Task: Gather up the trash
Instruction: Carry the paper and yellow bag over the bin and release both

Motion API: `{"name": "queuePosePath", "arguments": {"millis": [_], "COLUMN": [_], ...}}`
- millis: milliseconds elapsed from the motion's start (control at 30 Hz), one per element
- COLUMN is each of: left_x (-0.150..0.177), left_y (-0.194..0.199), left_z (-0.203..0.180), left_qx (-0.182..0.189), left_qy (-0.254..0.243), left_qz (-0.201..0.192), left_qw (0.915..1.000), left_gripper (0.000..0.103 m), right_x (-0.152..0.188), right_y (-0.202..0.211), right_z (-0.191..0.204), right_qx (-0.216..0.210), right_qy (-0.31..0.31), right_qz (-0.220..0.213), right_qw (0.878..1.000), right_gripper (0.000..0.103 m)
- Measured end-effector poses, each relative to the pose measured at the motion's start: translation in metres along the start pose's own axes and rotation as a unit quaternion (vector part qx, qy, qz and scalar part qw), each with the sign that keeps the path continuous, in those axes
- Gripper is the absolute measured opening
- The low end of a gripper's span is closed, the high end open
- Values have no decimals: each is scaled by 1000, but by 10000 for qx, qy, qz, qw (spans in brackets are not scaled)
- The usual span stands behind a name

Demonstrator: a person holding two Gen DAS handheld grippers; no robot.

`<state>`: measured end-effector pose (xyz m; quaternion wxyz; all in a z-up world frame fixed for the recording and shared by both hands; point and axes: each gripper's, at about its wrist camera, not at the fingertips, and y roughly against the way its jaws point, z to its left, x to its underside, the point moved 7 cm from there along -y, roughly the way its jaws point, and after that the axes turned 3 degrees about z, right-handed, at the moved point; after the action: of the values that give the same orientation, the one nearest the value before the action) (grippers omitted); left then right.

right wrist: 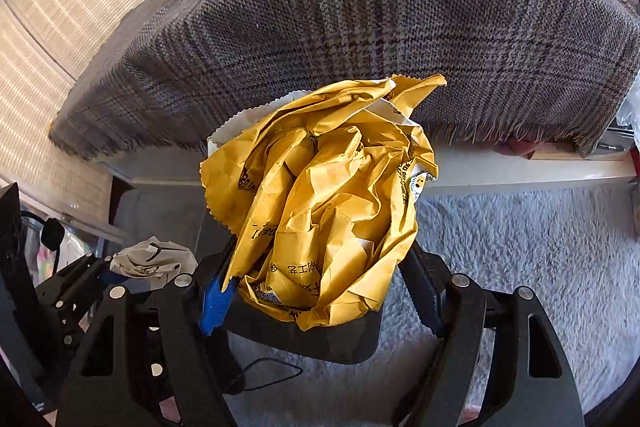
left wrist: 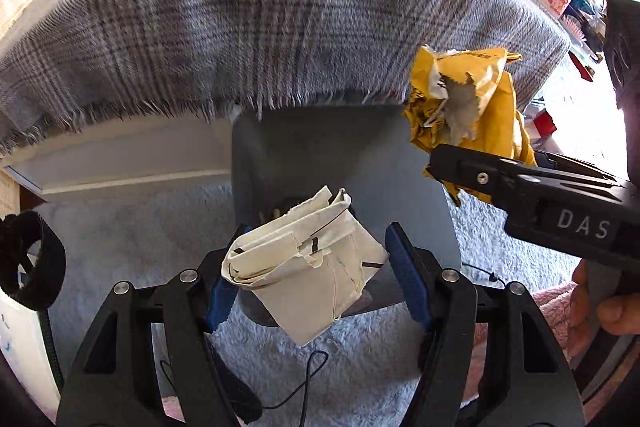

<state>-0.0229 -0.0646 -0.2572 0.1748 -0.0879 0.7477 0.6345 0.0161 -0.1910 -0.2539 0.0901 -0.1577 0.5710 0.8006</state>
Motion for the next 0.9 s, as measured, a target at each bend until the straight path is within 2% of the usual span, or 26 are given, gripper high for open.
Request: {"name": "queuePosePath", "arguments": {"millis": [400,500,567,733,900], "left_x": [3,3,2,1,0], "left_y": [-9,-9,-12,-9,-3], "left_z": [2,3,3,4,4], "left_qx": [-4,-17,-49,-9,103], "left_qy": [56,52,75,92,128], "left_qz": [139,167,162,58,82], "left_qw": [9999,9998,9998,9999,9998], "left_gripper": [69,71,80,92,95], "right_x": [-4,-7,-10,-15,-22], "right_y": [-5,0,3,10,23], "right_z": [3,3,2,-4,-10], "right_qx": [-50,-21,-6,-7,-24], "right_qy": [-85,-118,-165,-309,-376], "right_qz": [-14,-108,-168,-240,-367], "right_qw": [10000,9999,9997,9992,9986], "right_gripper": [78,83,84,85,86]}}
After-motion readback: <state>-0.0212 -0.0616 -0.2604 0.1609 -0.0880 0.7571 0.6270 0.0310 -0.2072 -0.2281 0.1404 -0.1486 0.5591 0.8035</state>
